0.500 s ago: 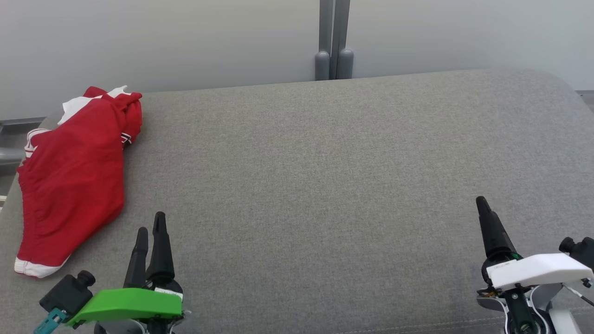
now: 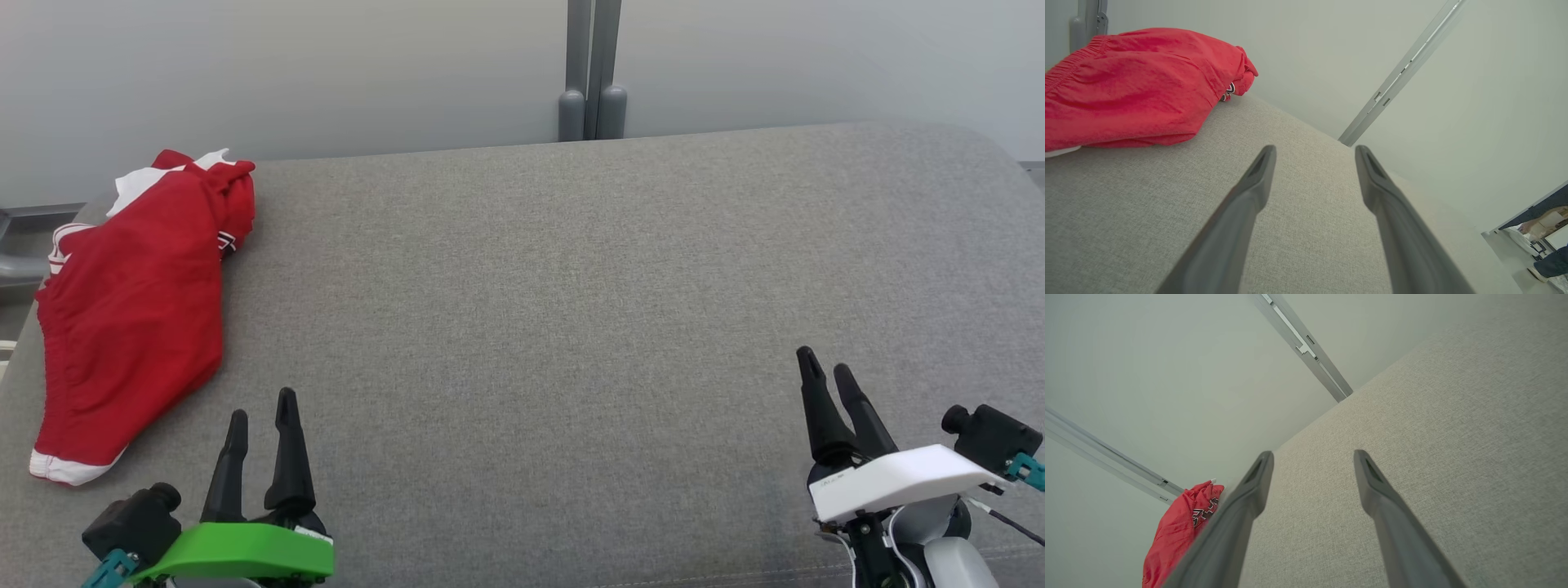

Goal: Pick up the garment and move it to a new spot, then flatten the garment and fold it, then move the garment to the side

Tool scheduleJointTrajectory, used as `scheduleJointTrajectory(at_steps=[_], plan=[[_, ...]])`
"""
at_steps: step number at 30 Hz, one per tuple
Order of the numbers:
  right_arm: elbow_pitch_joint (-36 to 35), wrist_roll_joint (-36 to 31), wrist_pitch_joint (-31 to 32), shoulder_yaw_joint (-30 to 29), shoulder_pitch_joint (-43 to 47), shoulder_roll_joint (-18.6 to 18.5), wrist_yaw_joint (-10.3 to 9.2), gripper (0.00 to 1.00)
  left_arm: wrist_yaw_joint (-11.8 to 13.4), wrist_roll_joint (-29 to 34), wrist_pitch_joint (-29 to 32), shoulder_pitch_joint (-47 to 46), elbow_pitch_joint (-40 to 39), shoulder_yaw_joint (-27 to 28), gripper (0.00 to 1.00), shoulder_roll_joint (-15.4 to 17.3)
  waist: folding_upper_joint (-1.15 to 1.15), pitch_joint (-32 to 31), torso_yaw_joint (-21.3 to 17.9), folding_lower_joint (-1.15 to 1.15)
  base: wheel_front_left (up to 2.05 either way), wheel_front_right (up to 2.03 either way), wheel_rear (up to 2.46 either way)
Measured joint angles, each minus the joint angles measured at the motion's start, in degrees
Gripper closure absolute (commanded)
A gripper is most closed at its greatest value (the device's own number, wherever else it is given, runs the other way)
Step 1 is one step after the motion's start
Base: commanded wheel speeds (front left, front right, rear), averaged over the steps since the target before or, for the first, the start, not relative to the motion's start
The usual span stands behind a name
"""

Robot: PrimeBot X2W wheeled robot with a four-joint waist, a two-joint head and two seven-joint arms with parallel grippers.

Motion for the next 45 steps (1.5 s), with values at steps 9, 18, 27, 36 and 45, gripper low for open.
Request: scheduleJointTrajectory(at_steps=[9, 18, 27, 36, 45], plan=[[0.21, -7.44, -2.03, 2.59, 0.01, -0.08, 0.0, 0.0, 1.65, 7.26, -0.86, 1.42, 0.34, -0.18, 0.0, 0.69, 0.0, 0.01, 0.06, 0.0, 0.0, 0.0, 0.0], [0.21, -13.9, -4.24, 4.88, 0.01, -0.14, 0.0, 0.0, 3.48, 13.79, -1.65, 2.8, 0.05, -0.81, 0.0, 1.34, 0.0, -0.06, 0.14, 0.0, 0.0, 0.0, 0.0], [0.27, -18.76, -5.99, 6.25, 0.0, -0.21, 0.0, 0.0, 4.35, 18.71, -2.56, 3.47, -0.07, -1.32, 0.0, 1.87, 0.0, -0.13, 0.06, 0.0, 0.0, 0.0, 0.0], [0.45, -23.06, -7.57, 7.58, -0.08, -0.26, 0.0, 0.0, 4.39, 22.03, -3.14, 3.48, 1.67, -1.36, 0.0, 2.24, 0.0, 0.12, 0.17, 0.0, 0.0, 0.0, 0.0], [1.15, -27.0, -9.12, 8.98, -0.16, -0.31, 0.0, 0.0, 4.16, 24.72, -3.82, 3.47, 2.82, -0.63, 0.0, 2.07, 0.0, 0.2, 0.47, 0.0, 0.0, 0.0, 0.0]])
